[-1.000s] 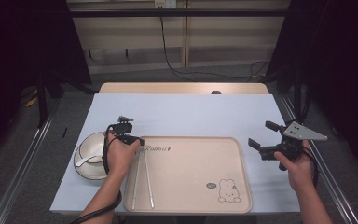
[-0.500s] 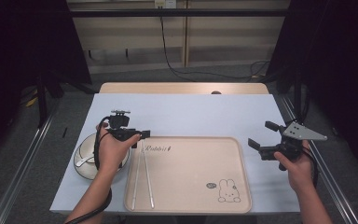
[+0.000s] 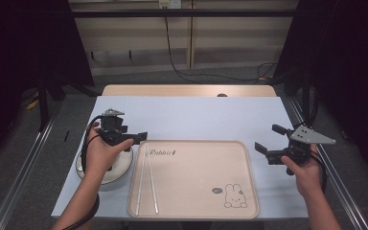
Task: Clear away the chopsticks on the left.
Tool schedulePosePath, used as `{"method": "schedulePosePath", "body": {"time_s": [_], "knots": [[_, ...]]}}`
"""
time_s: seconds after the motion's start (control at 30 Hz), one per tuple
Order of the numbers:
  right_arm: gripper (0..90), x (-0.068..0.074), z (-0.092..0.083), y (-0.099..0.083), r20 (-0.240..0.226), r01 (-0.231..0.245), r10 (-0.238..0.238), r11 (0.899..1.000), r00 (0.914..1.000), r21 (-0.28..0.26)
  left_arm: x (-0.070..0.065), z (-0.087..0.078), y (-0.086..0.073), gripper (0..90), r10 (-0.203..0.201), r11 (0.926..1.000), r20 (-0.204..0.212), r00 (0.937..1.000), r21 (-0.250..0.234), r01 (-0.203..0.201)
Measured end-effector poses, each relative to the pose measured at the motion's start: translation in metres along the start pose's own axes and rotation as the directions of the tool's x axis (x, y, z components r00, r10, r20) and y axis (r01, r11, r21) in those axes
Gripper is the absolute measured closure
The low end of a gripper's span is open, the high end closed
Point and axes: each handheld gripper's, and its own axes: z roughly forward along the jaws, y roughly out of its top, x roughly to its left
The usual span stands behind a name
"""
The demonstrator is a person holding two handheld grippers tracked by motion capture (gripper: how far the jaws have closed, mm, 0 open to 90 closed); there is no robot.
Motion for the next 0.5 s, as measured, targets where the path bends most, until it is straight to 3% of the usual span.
{"method": "schedulePosePath", "body": {"time_s": [0.03, 0.2, 0.23, 0.33, 0.5], "knots": [[1.3, -0.001, 0.0, 0.0, -0.022, -0.001, 0.001, 1.0, 0.9998, 0.005, 0.0, -0.003, 0.0, 13.6, 0.001, 1.0, -0.012, 0.9999, -0.007, -0.001], [1.3, 0.0, 0.0, 0.0, -0.008, -0.002, 0.002, 1.0, 1.0, 0.001, 0.006, -0.012, -0.002, 13.1, 0.004, 1.0, -0.02, 0.9998, -0.006, -0.005], [1.3, 0.0, 0.0, 0.0, -0.009, -0.002, 0.002, 1.0, 1.0, 0.002, 0.007, -0.013, -0.003, 13.1, -0.01, 0.9998, -0.022, 0.9997, -0.016, 0.009], [1.3, 0.0, 0.0, 0.0, -0.011, -0.002, 0.002, 1.0, 0.9999, 0.001, 0.011, -0.016, -0.004, 13.1, 0.009, 1.0, -0.028, 0.9996, 0.004, -0.009], [1.3, 0.0, 0.001, 0.0, -0.006, -0.003, 0.003, 1.0, 1.0, 0.002, 0.017, -0.021, -0.008, 13.0, 0.004, 0.9999, -0.04, 0.9992, 0.016, -0.004]]}}
